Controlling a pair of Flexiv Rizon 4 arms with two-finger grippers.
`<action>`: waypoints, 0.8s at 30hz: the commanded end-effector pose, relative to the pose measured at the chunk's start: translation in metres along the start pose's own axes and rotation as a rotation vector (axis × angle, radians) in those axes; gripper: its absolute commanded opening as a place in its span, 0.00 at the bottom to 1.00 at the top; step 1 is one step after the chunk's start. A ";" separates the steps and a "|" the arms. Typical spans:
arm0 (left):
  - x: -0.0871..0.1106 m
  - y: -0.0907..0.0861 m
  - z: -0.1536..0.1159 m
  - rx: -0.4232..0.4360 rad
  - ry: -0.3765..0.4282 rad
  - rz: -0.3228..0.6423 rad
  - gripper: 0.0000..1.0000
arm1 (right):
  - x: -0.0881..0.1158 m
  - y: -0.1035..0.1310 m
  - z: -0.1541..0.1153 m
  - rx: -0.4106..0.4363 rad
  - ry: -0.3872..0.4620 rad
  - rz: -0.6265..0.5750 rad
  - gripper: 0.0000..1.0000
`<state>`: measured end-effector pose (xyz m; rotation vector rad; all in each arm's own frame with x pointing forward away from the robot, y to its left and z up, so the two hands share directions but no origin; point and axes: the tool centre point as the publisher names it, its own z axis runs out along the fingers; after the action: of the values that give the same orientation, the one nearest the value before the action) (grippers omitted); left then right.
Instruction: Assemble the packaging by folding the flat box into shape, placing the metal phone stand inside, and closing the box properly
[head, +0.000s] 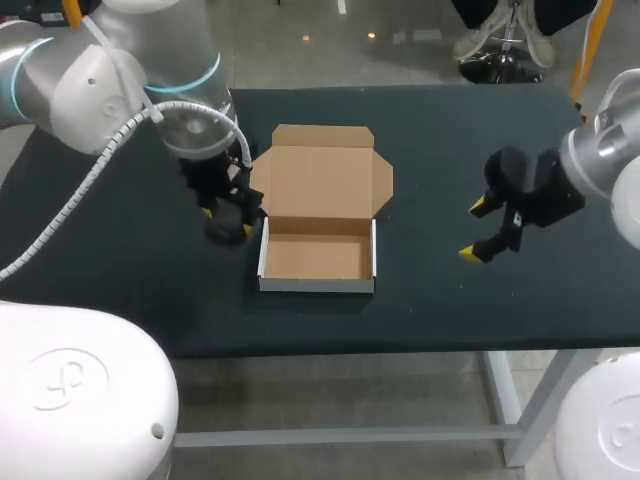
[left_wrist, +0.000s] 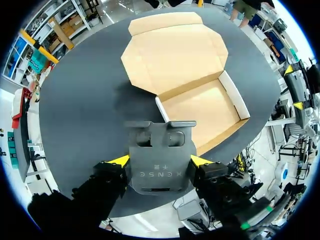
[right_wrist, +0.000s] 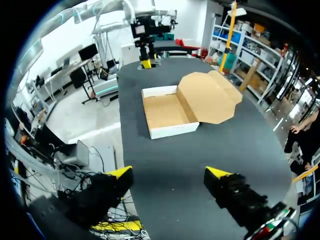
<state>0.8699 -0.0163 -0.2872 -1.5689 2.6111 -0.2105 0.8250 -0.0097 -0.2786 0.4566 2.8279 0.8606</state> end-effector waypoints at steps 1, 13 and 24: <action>0.009 -0.011 0.008 -0.012 -0.011 -0.002 0.00 | 0.000 -0.001 -0.002 -0.005 0.006 -0.002 1.00; 0.040 -0.033 0.023 -0.012 0.004 0.031 0.00 | 0.000 -0.001 -0.002 -0.005 0.006 -0.002 1.00; 0.063 -0.056 0.045 -0.027 0.032 0.040 0.00 | 0.000 -0.001 -0.002 -0.005 0.006 -0.002 1.00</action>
<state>0.8879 -0.0909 -0.3156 -1.5226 2.6660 -0.2313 0.8246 -0.0097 -0.2789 0.4558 2.8268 0.8615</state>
